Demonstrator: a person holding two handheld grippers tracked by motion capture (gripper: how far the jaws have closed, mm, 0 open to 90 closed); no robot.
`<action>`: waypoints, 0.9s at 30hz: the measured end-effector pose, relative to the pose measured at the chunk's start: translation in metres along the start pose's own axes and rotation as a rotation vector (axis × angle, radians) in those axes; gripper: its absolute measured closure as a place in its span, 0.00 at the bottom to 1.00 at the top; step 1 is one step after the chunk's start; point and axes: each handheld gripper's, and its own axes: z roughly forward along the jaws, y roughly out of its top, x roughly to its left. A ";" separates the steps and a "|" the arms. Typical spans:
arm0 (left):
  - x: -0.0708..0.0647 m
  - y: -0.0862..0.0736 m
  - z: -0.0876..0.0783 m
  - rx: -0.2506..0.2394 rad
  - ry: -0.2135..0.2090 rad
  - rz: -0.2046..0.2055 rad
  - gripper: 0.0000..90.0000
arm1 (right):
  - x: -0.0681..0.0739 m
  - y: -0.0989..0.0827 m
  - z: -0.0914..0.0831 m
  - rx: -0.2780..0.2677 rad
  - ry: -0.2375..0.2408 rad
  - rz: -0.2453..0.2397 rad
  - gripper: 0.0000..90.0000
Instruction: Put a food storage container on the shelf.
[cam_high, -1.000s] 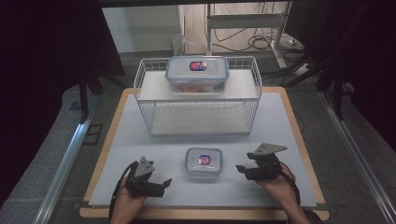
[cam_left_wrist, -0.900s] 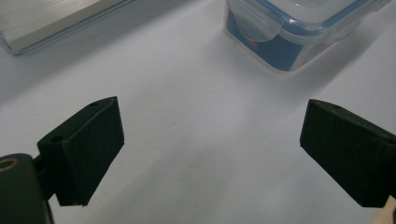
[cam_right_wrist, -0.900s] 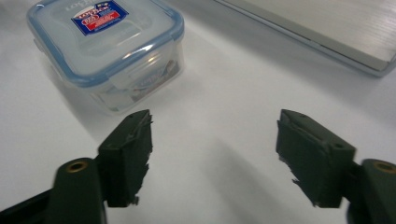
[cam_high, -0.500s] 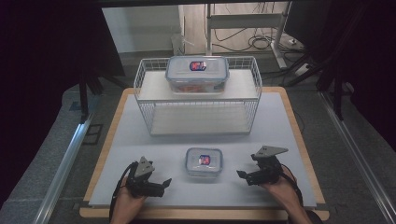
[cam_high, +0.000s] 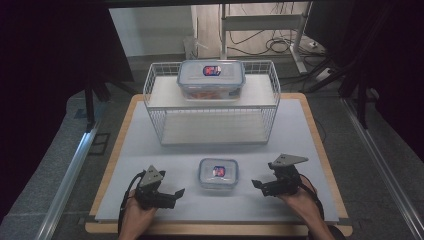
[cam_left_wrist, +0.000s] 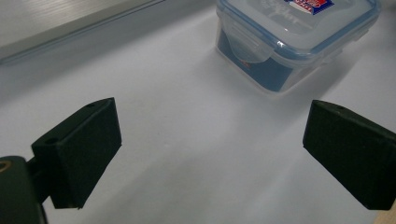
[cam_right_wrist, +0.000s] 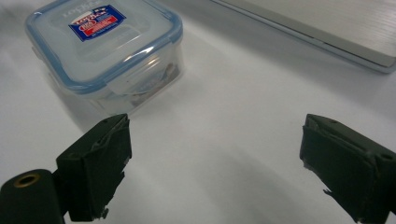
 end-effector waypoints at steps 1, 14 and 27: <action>-0.001 0.002 0.001 0.017 -0.001 0.002 0.05 | 0.001 0.000 0.000 0.000 0.004 0.007 0.10; 0.003 0.037 0.020 0.018 -0.099 -0.050 0.05 | 0.010 0.015 0.010 0.027 0.086 0.043 0.10; 0.005 0.054 0.063 0.061 -0.255 -0.059 0.09 | 0.019 0.034 0.038 0.056 0.194 0.072 0.19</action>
